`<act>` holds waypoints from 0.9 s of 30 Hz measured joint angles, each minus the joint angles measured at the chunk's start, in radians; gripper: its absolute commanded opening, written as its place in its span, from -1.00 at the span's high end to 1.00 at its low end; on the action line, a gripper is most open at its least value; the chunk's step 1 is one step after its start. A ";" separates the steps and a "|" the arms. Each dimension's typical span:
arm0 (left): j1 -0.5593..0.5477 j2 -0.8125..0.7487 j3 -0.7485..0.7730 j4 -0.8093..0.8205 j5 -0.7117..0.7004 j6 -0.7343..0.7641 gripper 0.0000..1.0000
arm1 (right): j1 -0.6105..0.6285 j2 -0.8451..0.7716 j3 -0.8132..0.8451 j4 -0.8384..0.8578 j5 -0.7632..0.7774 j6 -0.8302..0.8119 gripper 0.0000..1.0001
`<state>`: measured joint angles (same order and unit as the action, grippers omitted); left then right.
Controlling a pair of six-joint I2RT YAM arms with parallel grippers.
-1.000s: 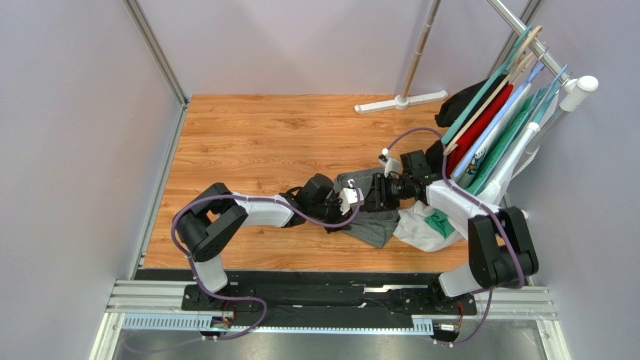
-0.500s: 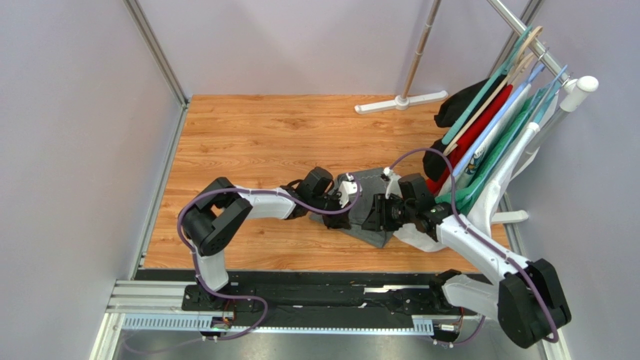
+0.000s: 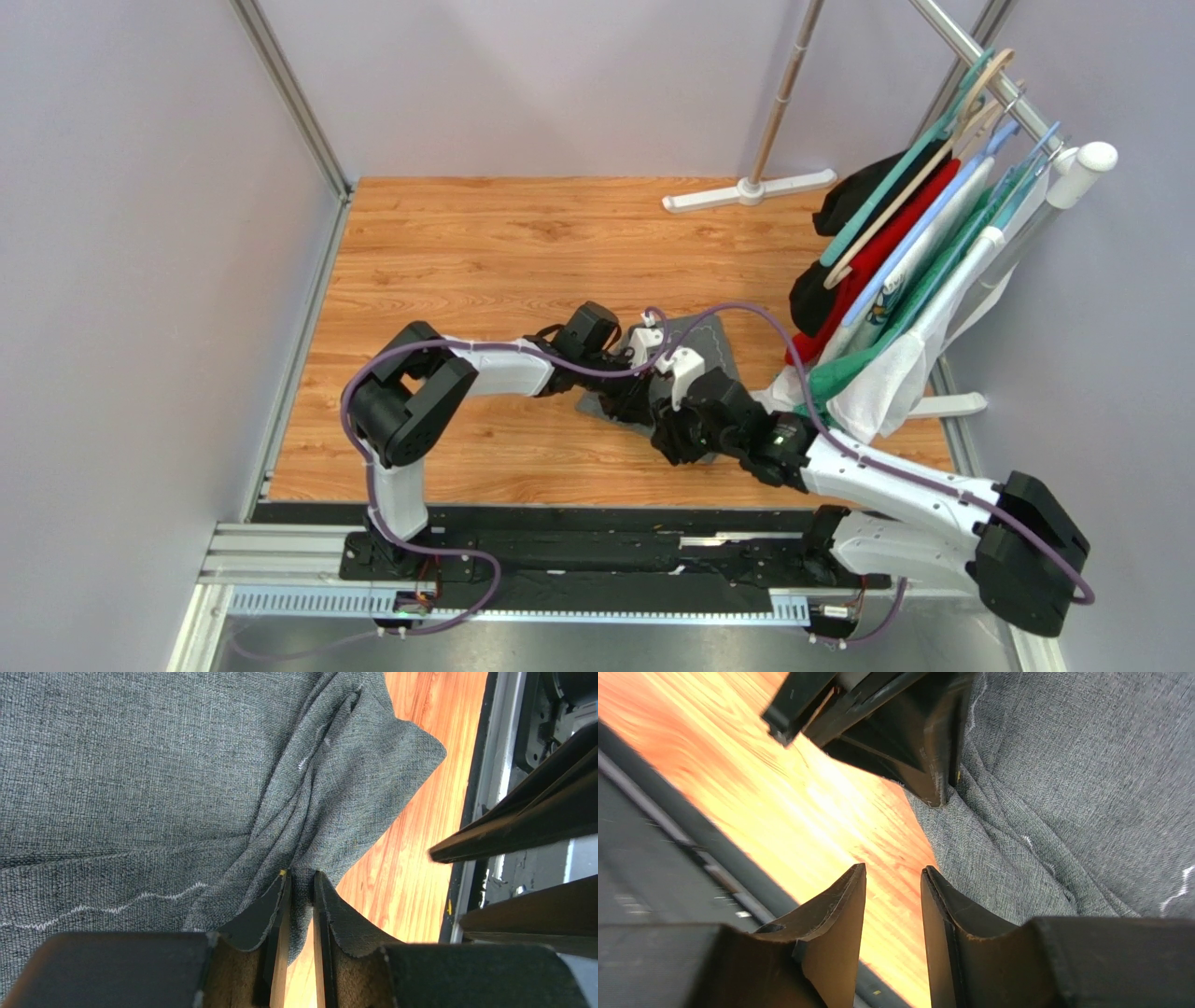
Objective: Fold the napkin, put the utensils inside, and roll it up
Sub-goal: Roll the napkin with the utensil
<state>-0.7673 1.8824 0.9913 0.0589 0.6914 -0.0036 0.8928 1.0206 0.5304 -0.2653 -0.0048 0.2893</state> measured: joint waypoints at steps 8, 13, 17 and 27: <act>0.020 0.017 0.019 -0.032 0.029 -0.031 0.53 | 0.195 0.216 0.053 0.015 0.283 -0.090 0.24; 0.029 0.035 0.047 -0.068 0.051 -0.034 0.54 | 0.276 0.321 0.116 0.005 0.435 -0.106 0.22; 0.038 0.039 0.053 -0.086 0.063 -0.034 0.54 | 0.300 0.400 0.187 -0.049 0.531 -0.101 0.22; 0.092 0.046 0.069 -0.162 0.098 -0.045 0.53 | 0.325 0.549 0.336 -0.217 0.603 -0.067 0.22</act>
<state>-0.6754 1.9282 1.0603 -0.1028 0.7895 -0.0490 1.2175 1.5692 0.8669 -0.4824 0.5980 0.2226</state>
